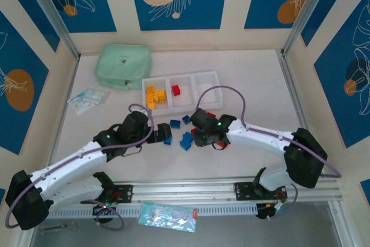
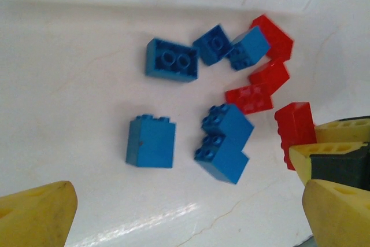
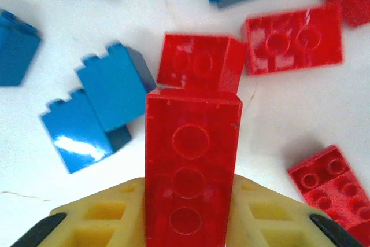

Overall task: Sort the legos into containers by color
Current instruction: Pick up the lego from the bottom-center of the table, then place the lego in the container.

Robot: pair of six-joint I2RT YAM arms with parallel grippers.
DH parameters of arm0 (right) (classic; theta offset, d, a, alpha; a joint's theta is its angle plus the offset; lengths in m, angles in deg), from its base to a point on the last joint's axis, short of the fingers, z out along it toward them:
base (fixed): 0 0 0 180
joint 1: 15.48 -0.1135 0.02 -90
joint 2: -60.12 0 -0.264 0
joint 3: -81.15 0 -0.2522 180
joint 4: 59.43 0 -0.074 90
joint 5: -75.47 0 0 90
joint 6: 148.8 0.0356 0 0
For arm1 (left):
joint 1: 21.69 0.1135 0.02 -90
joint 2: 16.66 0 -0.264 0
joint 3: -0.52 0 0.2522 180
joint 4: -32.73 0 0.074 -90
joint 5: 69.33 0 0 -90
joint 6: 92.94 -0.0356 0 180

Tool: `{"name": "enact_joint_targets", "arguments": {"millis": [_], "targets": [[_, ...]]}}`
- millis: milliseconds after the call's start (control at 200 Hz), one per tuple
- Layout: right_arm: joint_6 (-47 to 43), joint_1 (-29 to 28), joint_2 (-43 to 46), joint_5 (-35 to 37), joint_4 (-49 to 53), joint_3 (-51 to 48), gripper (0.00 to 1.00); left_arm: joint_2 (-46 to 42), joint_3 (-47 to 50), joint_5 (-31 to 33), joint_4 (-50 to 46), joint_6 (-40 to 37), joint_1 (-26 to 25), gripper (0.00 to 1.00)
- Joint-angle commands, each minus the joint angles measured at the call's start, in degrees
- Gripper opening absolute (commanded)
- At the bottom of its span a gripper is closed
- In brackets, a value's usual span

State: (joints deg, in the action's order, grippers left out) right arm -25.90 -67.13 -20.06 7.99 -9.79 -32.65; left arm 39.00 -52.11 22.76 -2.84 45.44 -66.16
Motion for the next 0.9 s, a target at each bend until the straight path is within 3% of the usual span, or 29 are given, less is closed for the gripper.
{"name": "enact_joint_targets", "arguments": {"millis": [0, 145, 510, 685, 895], "targets": [[-4.10, 2.79, 1.56, -0.48, 0.82, 4.42, 0.31, 0.96, -5.51, 1.73, -4.59, -4.79, 1.92, 0.99], [-8.08, 7.51, -4.17, -5.47, -1.77, 12.08, 0.30, 3.09, -10.18, 0.42, -6.11, -7.51, 6.49, 0.99], [-14.98, 13.76, -28.93, -3.70, -5.53, 35.84, 0.29, 11.99, -16.84, -2.83, -5.15, -11.93, 15.43, 0.99], [-15.42, 14.61, -34.78, -1.87, -3.32, 43.46, 0.46, 13.46, -16.99, -3.76, -4.08, -12.08, 16.39, 0.99], [-15.89, 14.21, -28.79, -2.56, -3.30, 40.80, 0.57, 12.89, -17.32, -3.36, -5.32, -12.73, 16.52, 0.99]]}}
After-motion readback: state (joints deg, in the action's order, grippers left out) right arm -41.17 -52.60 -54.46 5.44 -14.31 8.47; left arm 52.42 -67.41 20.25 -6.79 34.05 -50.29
